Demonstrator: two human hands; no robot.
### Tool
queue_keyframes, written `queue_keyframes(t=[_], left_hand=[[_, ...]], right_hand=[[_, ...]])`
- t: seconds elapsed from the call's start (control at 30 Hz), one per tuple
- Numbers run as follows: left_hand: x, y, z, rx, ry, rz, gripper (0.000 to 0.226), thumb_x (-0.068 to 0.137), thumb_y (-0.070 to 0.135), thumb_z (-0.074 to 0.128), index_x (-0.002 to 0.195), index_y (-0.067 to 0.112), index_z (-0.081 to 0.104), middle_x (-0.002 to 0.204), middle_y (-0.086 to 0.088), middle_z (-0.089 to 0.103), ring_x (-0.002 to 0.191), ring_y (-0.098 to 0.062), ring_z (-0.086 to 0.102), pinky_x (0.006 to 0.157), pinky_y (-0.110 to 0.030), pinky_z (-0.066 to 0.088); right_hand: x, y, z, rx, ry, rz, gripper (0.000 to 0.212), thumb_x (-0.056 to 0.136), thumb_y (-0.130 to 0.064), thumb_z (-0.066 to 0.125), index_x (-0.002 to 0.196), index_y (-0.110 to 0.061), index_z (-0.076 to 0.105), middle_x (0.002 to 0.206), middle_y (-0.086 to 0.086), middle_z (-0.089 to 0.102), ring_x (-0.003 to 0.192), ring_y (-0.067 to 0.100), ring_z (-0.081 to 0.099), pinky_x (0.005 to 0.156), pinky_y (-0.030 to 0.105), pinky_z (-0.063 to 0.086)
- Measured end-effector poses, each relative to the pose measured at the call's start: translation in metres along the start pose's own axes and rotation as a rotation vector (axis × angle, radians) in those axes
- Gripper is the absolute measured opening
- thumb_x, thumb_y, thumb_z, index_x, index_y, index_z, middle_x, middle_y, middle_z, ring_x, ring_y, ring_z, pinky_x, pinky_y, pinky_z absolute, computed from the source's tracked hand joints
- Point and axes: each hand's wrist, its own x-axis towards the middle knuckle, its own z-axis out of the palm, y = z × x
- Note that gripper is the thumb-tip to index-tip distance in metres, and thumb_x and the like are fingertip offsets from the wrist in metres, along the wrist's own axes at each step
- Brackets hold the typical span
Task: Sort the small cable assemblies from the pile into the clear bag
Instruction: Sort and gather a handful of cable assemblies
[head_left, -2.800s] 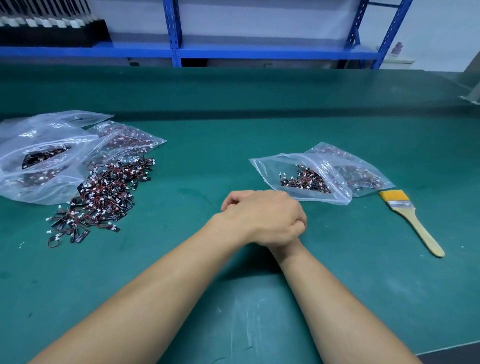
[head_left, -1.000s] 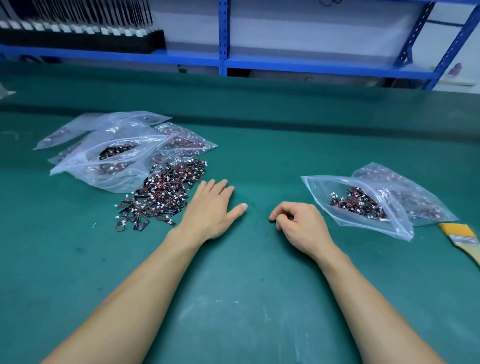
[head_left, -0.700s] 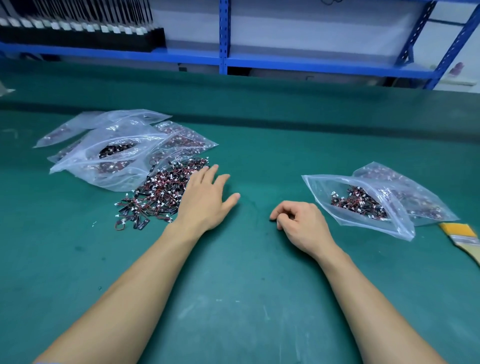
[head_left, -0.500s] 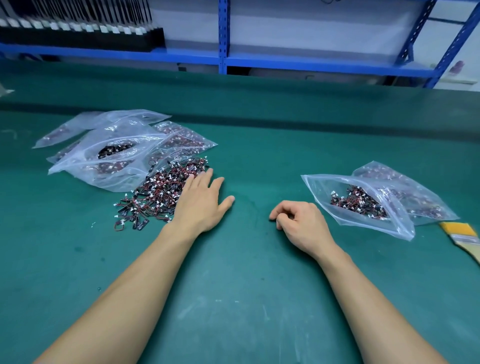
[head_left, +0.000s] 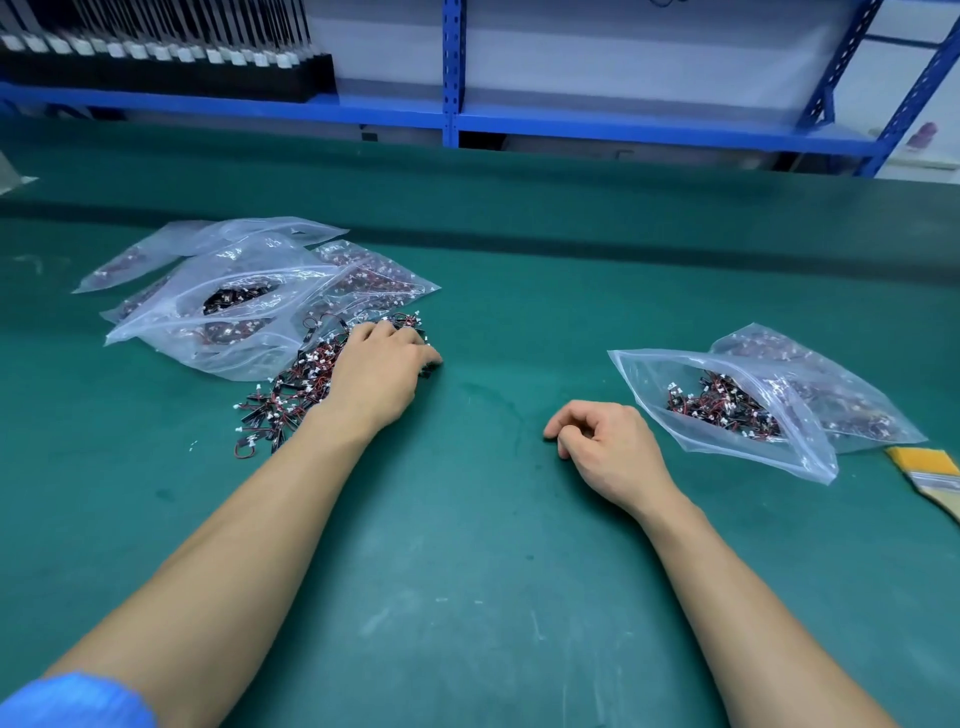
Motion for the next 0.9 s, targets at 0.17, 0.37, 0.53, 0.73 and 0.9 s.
queue_keyframes(t=[0.17,0.37,0.53,0.73,0.9], left_hand=[[0.014,-0.008,-0.009,-0.073,0.071,0.006,0.021,0.097,0.019,0.061,0.111,0.03,0.07,0.11,0.003,0.067,0.105,-0.025,0.058,0.086,-0.037,0.043],[0.016,-0.019,-0.024,-0.333,0.345,-0.079,0.016,0.092,0.007,0.064,0.104,0.013,0.074,0.101,-0.007,0.07,0.098,-0.032,0.063,0.081,-0.046,0.052],[0.01,-0.018,-0.046,-0.466,0.614,-0.042,0.015,0.093,0.006,0.063,0.102,0.009,0.074,0.097,-0.006,0.07,0.087,-0.022,0.063,0.081,-0.034,0.051],[-0.012,0.02,-0.054,-0.965,0.34,-0.144,0.021,0.084,0.005,0.074,0.09,0.025,0.074,0.079,0.014,0.07,0.064,-0.006,0.061,0.064,-0.014,0.048],[-0.033,0.054,-0.031,-1.328,-0.049,-0.188,0.033,0.084,0.006,0.077,0.111,0.023,0.069,0.086,0.001,0.076,0.074,-0.018,0.071,0.075,-0.029,0.059]], right_hand=[[0.001,0.0,0.0,-0.002,0.001,-0.001,0.026,0.068,-0.028,0.043,0.071,-0.035,0.067,0.062,-0.017,0.066,0.056,0.004,0.053,0.056,0.023,0.033],[0.001,0.001,0.001,-0.001,0.006,-0.004,0.026,0.068,-0.028,0.043,0.071,-0.034,0.068,0.061,-0.018,0.066,0.056,0.003,0.053,0.055,0.023,0.033],[0.002,0.002,0.001,-0.003,0.001,0.0,0.025,0.068,-0.028,0.043,0.071,-0.035,0.067,0.062,-0.017,0.066,0.056,0.004,0.053,0.056,0.024,0.034],[0.002,0.001,0.0,-0.005,0.002,0.001,0.025,0.069,-0.029,0.043,0.071,-0.035,0.067,0.062,-0.02,0.066,0.059,0.0,0.054,0.055,0.024,0.033],[0.002,0.002,0.001,-0.022,0.004,-0.002,0.024,0.078,-0.017,0.053,0.071,-0.035,0.067,0.062,-0.019,0.066,0.059,0.002,0.054,0.056,0.025,0.036]])
